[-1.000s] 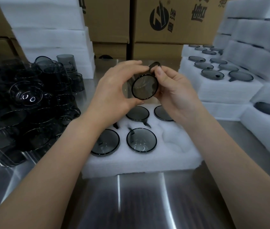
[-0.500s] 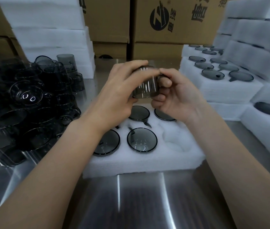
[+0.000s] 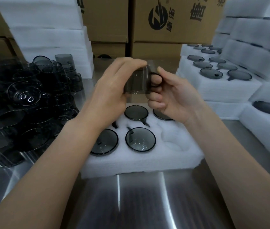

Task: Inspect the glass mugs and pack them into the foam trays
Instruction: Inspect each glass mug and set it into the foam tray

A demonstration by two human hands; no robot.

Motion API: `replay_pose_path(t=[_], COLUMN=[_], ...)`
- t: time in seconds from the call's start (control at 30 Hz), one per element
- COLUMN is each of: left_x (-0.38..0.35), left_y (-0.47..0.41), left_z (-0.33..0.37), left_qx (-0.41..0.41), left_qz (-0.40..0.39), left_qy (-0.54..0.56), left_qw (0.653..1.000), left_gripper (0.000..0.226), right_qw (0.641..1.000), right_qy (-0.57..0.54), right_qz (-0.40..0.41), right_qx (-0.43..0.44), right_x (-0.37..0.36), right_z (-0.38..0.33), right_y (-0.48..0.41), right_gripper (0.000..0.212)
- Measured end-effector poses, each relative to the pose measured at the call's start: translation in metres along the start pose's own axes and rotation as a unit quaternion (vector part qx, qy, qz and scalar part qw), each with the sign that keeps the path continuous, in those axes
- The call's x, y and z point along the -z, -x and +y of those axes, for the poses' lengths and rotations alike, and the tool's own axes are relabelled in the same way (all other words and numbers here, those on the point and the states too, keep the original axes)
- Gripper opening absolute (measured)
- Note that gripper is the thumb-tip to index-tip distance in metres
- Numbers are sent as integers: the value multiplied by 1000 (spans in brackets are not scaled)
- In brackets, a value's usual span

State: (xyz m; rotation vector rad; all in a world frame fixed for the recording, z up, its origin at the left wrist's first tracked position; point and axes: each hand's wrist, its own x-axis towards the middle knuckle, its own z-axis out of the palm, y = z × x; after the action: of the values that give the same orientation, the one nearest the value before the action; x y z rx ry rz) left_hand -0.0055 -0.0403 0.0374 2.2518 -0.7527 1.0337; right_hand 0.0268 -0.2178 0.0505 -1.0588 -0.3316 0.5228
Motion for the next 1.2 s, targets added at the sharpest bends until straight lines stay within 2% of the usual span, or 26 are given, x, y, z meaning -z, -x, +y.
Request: replay_pose_path(t=[0.17, 0.33, 0.4, 0.57, 0.73, 0.9, 1.03, 1.13, 1.2], left_x=[2, 3, 2, 1, 1, -1, -1, -1, -2], left_y=[2, 3, 3, 3, 2, 2, 2, 0, -1], left_z=[-1, 3, 6, 10, 8, 6, 8, 9, 9], left_qx=[49, 111, 127, 158, 135, 146, 182, 203, 208], left_qz=[9, -2, -4, 19, -13, -64, -79, -65, -44], left_qy=[45, 87, 105, 151, 155, 162, 140, 103, 83], left_qw=[998, 990, 986, 976, 979, 974, 970, 972, 974], left_gripper=[78, 84, 82, 79, 78, 83, 97, 97, 86], right_qw=[997, 992, 991, 981, 994, 991, 985, 975, 971], right_qy=[-15, -40, -38, 48, 71, 77, 83, 117, 145], right_qz=[-50, -31, 1, 112, 32, 42, 59, 77, 79], right_qx=[65, 117, 129, 150, 82, 105, 143, 170, 172], right_x=[2, 1, -1, 2, -2, -1, 3, 1, -1], right_z=[1, 2, 2, 4, 7, 9, 10, 13, 14], right_y=[3, 1, 0, -5, -4, -3, -2, -3, -4], right_gripper=[17, 15, 17, 30, 45, 21, 5, 15, 33])
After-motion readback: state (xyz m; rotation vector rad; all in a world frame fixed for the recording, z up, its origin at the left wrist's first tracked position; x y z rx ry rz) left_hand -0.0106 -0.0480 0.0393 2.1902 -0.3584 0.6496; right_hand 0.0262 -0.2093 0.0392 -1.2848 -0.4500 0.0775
